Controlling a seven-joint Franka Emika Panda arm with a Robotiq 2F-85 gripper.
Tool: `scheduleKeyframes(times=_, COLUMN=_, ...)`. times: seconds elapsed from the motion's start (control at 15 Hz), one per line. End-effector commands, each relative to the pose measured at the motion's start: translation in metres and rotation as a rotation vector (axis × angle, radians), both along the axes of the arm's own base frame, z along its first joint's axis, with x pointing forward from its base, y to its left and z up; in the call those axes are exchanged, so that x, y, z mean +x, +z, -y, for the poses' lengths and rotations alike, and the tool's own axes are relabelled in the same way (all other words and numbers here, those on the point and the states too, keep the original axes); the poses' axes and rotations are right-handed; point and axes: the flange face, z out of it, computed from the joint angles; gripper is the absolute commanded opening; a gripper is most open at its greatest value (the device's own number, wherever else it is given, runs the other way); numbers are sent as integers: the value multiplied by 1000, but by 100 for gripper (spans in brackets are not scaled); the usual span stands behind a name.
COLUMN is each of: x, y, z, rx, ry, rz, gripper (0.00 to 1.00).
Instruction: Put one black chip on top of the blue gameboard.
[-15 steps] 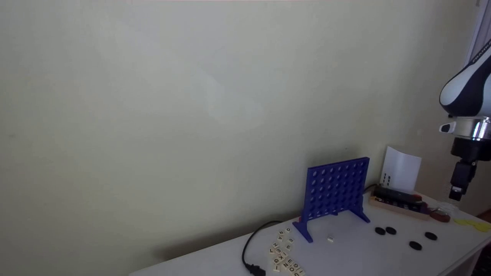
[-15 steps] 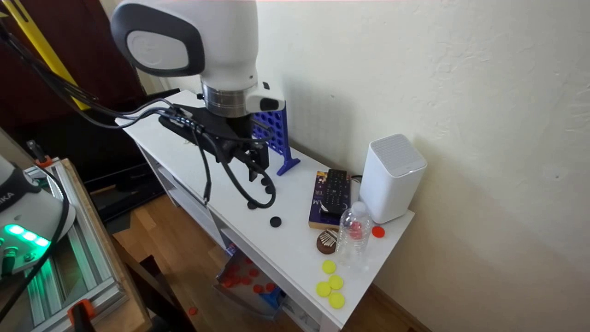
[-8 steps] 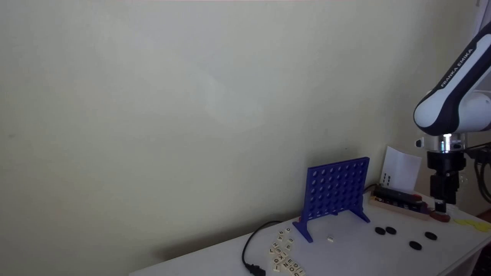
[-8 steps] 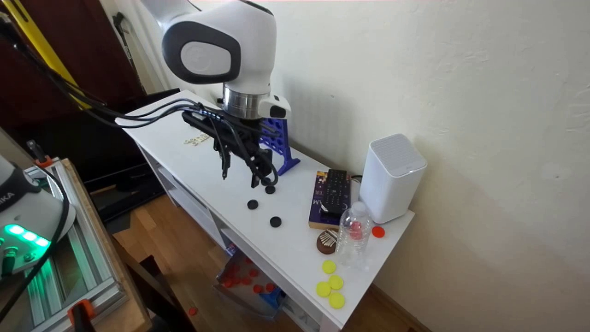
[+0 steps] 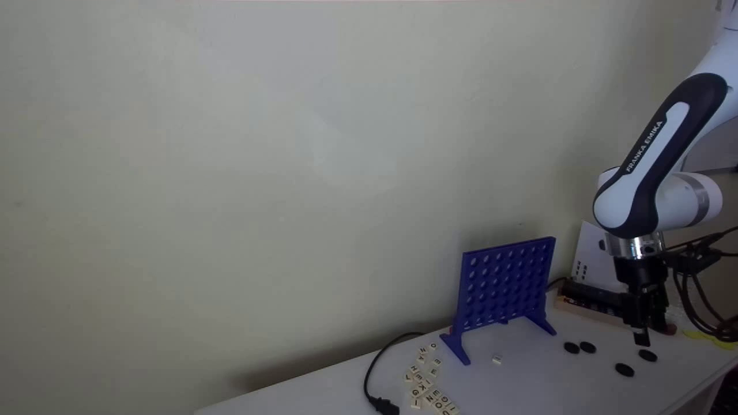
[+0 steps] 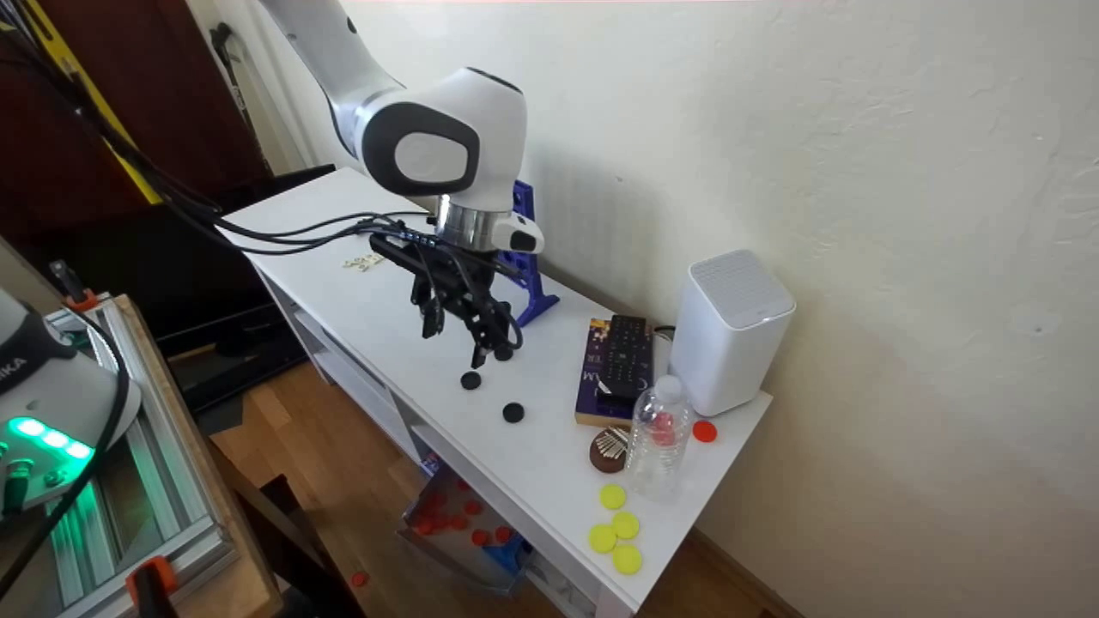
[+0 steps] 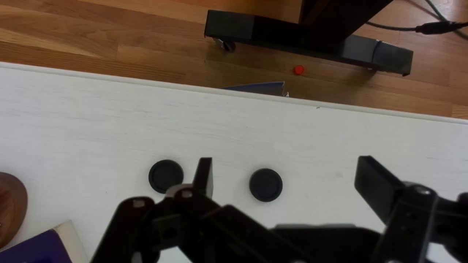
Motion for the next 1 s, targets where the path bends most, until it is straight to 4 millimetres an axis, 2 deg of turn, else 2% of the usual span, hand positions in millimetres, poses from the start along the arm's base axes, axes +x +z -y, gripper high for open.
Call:
scheduleKeyframes(times=0.0, x=11, y=-26, z=6, rx=-24, ry=21, rz=-38, gripper=100)
scheduleKeyframes(times=0.47, x=23, y=-58, z=8, rx=-28, ry=31, rz=-18, gripper=100)
scheduleKeyframes(times=0.93, x=30, y=-75, z=1, rx=-15, ry=37, rz=-21, gripper=100)
